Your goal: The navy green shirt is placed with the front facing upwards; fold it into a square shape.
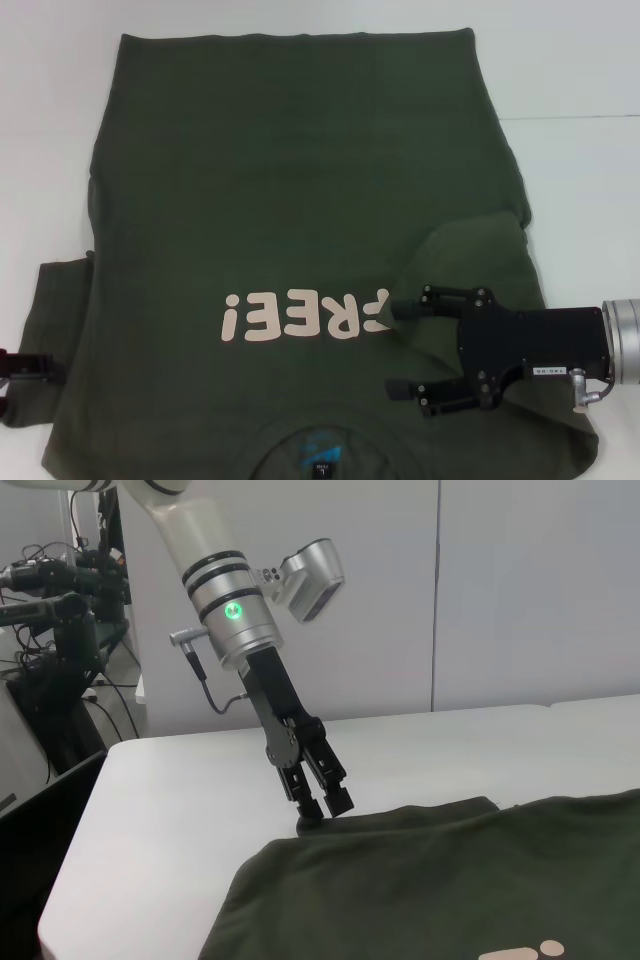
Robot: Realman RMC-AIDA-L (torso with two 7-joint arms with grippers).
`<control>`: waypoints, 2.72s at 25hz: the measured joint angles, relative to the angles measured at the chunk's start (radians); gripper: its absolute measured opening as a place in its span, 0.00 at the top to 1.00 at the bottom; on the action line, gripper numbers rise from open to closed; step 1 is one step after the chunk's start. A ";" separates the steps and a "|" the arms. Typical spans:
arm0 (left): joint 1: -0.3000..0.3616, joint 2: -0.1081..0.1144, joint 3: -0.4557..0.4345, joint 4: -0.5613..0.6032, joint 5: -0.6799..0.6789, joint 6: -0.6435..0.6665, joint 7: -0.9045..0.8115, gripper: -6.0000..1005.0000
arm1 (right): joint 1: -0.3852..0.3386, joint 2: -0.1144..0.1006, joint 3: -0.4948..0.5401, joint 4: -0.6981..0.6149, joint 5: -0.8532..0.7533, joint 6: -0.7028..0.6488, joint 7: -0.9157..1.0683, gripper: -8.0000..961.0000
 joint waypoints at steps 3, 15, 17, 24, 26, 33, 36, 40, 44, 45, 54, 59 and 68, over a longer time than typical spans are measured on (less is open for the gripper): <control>-0.004 0.000 0.000 -0.007 0.001 -0.001 0.000 0.07 | 0.000 0.000 0.000 0.000 0.000 0.000 0.000 0.06; 0.002 0.007 -0.002 0.021 0.044 0.014 0.000 0.07 | 0.001 0.000 0.000 0.000 0.000 0.001 0.000 0.06; -0.001 0.007 -0.001 0.024 0.052 0.024 -0.001 0.07 | 0.001 0.000 0.000 0.000 0.001 0.001 0.000 0.06; -0.004 0.007 -0.001 0.015 0.054 0.018 -0.006 0.07 | 0.003 0.002 0.000 0.000 0.002 0.005 0.000 0.06; -0.004 0.005 0.000 0.013 0.054 0.017 -0.006 0.08 | 0.005 0.002 0.000 0.000 0.002 0.008 0.000 0.06; -0.017 0.006 0.000 -0.017 0.054 0.012 -0.011 0.11 | 0.010 0.002 -0.001 0.000 -0.003 0.015 0.000 0.06; -0.022 0.005 0.001 -0.020 0.048 0.013 -0.011 0.13 | 0.012 0.002 -0.001 0.000 -0.003 0.016 0.000 0.06; -0.028 0.006 0.001 -0.024 0.045 0.013 -0.009 0.14 | 0.012 0.002 -0.002 0.000 -0.004 0.016 0.000 0.06; -0.035 0.006 0.001 -0.025 0.044 0.013 -0.004 0.16 | 0.011 0.002 -0.001 0.000 -0.003 0.015 0.000 0.06; -0.038 0.006 0.001 -0.027 0.043 0.013 -0.004 0.17 | 0.010 0.002 -0.002 0.000 -0.003 0.015 0.000 0.06; -0.042 0.008 0.000 -0.038 0.043 0.002 -0.003 0.22 | 0.007 0.002 -0.002 0.000 -0.001 0.010 0.000 0.06; -0.042 0.008 0.000 -0.038 0.043 0.001 -0.003 0.26 | 0.005 0.002 -0.002 0.000 0.001 0.008 0.000 0.06; -0.039 0.003 0.036 -0.038 0.048 -0.019 0.000 0.33 | 0.004 0.002 -0.002 0.000 0.003 0.006 0.000 0.06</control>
